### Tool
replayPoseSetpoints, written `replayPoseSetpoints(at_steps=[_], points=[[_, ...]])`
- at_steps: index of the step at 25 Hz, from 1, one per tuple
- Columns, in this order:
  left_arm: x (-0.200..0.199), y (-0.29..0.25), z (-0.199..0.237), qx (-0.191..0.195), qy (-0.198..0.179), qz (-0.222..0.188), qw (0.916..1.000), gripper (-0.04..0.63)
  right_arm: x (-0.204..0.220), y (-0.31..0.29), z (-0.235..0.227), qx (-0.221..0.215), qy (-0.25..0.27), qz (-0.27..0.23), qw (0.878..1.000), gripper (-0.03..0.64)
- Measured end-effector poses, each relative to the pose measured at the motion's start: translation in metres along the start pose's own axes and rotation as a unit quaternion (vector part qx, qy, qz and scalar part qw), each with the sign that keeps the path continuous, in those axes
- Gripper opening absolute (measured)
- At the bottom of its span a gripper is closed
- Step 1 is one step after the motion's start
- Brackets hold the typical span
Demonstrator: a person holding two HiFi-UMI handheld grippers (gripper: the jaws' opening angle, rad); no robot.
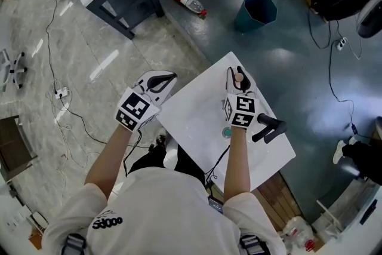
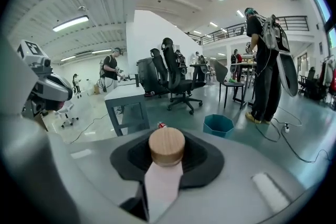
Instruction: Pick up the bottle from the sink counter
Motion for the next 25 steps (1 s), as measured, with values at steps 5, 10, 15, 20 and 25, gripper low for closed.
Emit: replayPoseSetpoints(at_steps=[5,10,15,20,25], points=[[-0.006,0.011,-0.006,0.001,-0.008,-0.012,0.9999,0.006,-0.026,0.022,0.011,-0.001,0.022,-0.019,1.000,0.115],[-0.018,0.027,-0.016,0.005,-0.015,-0.033,0.9993,0.006,-0.054,0.054,0.029,-0.003,0.038,-0.028,0.999,0.115],[-0.031,0.043,-0.023,0.010,-0.025,-0.053,0.9982,0.006,-0.081,0.090,0.047,0.000,0.040,-0.037,0.998,0.115],[-0.044,0.062,-0.035,0.019,-0.033,-0.077,0.9963,0.006,-0.098,0.124,0.067,0.011,0.046,-0.039,0.998,0.115],[-0.057,0.076,-0.050,0.034,-0.047,-0.098,0.9935,0.006,-0.110,0.159,0.084,0.032,0.035,-0.050,0.998,0.115]])
Point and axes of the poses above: the fingertips, and each gripper's own axes: y backward along the fingers, z to its left, x out of its underside, the point moved 5 cm from there along y, backward along the fingers, and after that the axes turned 14 degrees about -z, right-handed, at the moved point
